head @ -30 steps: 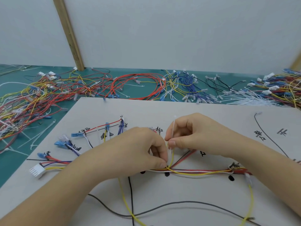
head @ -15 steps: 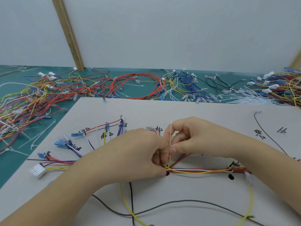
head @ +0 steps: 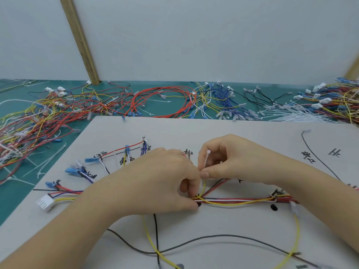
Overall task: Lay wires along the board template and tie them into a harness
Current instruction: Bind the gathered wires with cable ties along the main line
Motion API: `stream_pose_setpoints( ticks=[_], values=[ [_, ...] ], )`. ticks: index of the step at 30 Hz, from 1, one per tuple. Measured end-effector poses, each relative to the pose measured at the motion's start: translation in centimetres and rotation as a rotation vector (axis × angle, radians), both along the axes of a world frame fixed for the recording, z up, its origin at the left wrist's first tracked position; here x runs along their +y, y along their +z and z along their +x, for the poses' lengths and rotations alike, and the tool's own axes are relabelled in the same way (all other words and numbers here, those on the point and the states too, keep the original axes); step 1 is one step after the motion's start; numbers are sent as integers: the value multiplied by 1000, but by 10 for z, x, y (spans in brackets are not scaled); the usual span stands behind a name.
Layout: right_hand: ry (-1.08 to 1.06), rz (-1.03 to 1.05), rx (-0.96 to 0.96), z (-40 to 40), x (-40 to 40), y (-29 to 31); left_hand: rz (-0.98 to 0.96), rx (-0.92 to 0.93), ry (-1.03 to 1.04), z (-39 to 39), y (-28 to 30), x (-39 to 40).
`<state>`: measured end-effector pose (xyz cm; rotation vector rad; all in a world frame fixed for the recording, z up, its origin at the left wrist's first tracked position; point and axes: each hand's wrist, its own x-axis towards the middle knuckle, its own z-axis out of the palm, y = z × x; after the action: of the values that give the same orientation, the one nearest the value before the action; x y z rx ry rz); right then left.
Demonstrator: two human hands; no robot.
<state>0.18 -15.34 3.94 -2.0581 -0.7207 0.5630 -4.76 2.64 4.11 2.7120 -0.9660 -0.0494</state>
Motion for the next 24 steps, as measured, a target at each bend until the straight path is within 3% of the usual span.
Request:
stream_pose_setpoints(
  ticks=[8,12,16,24],
  values=[
    [81,-33,53,-2,1,-2,1,-66,-6,-1,-2,-1],
    [71,-33,23,-1,2,-3,56,-111,-104,-3,5,-4],
    [39,-46,58,-2,1,-3,122,-220,-233,-7,4,-8],
    [21,-12,87,1,1,-1,302,-494,-267,-14,5,-22]
  ],
)
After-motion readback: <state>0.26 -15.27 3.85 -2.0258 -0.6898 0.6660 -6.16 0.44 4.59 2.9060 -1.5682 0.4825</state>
